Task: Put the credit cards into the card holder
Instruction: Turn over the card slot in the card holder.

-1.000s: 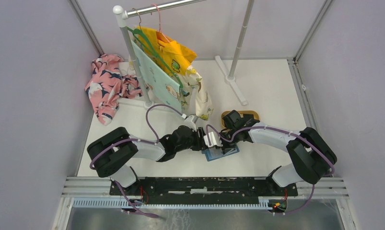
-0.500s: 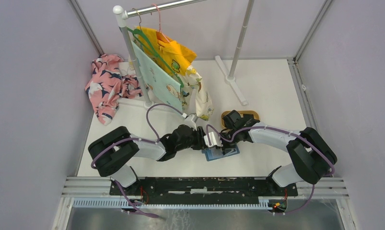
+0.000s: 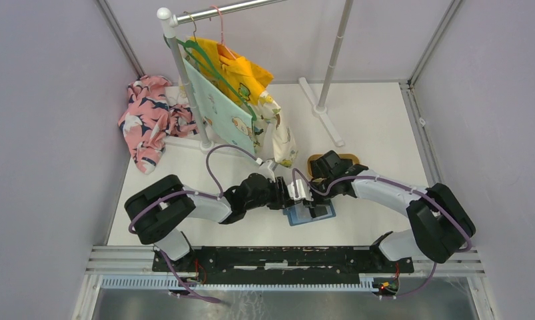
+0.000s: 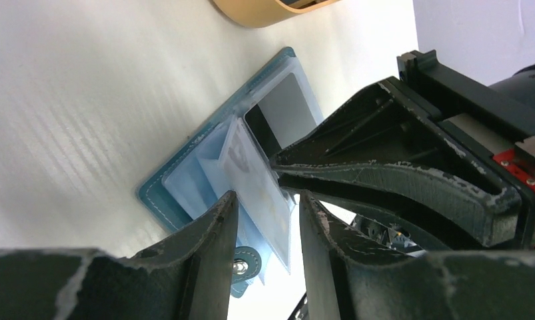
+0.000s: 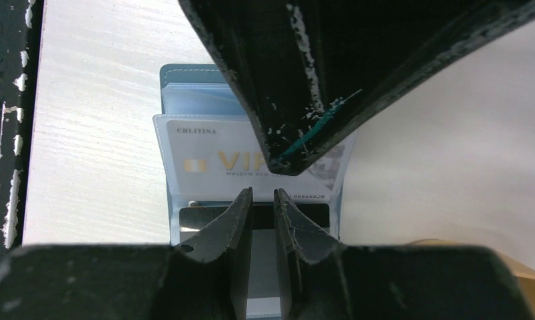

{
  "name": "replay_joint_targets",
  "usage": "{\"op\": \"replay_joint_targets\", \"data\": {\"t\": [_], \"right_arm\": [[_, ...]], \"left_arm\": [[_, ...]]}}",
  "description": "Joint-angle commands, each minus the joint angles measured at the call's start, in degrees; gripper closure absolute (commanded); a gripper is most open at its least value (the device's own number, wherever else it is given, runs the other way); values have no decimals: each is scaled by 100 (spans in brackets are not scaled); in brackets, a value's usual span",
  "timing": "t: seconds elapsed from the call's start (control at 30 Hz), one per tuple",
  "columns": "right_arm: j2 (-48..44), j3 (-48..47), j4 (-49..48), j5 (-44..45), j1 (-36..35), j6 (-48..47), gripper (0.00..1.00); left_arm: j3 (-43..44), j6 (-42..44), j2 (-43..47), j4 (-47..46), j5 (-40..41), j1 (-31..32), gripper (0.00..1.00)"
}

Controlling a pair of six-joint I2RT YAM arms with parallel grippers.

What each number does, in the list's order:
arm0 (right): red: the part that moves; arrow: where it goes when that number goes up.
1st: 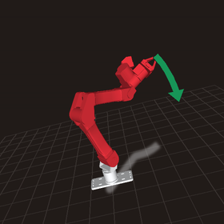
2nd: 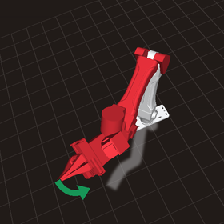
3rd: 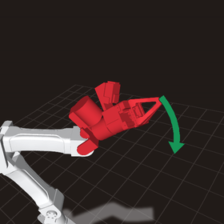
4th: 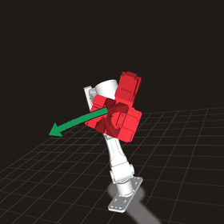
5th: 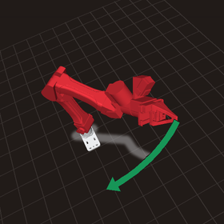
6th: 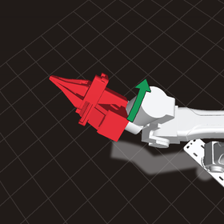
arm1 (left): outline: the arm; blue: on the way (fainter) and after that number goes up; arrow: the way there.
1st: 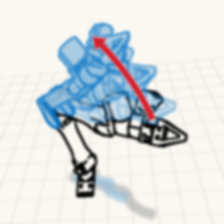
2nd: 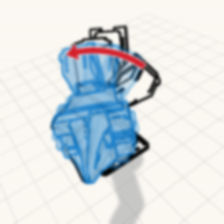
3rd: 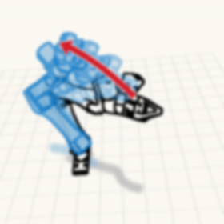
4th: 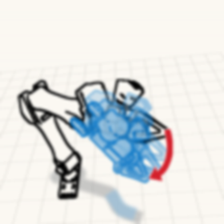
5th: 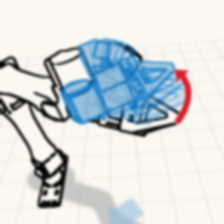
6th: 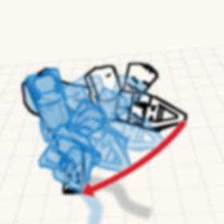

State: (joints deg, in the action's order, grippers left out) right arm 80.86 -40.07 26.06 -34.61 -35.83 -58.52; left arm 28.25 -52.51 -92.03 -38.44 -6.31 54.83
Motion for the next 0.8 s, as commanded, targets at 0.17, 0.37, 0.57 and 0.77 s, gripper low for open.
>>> {"op": "replay_joint_targets", "data": {"t": [0.17,0.37,0.57,0.77], "right_arm": [[-286,-106,101,-270,232,-3,76],[-474,-132,125,-350,508,21,76],[-669,-124,19,-321,854,196,76],[-880,-62,-252,-232,1205,508,74]], "left_arm": [[220,-282,-85,-734,-369,37,54],[288,-319,-168,-887,-479,36,54],[412,-334,-346,-1009,-596,44,50],[554,-413,-673,-1197,-719,69,50]]}}
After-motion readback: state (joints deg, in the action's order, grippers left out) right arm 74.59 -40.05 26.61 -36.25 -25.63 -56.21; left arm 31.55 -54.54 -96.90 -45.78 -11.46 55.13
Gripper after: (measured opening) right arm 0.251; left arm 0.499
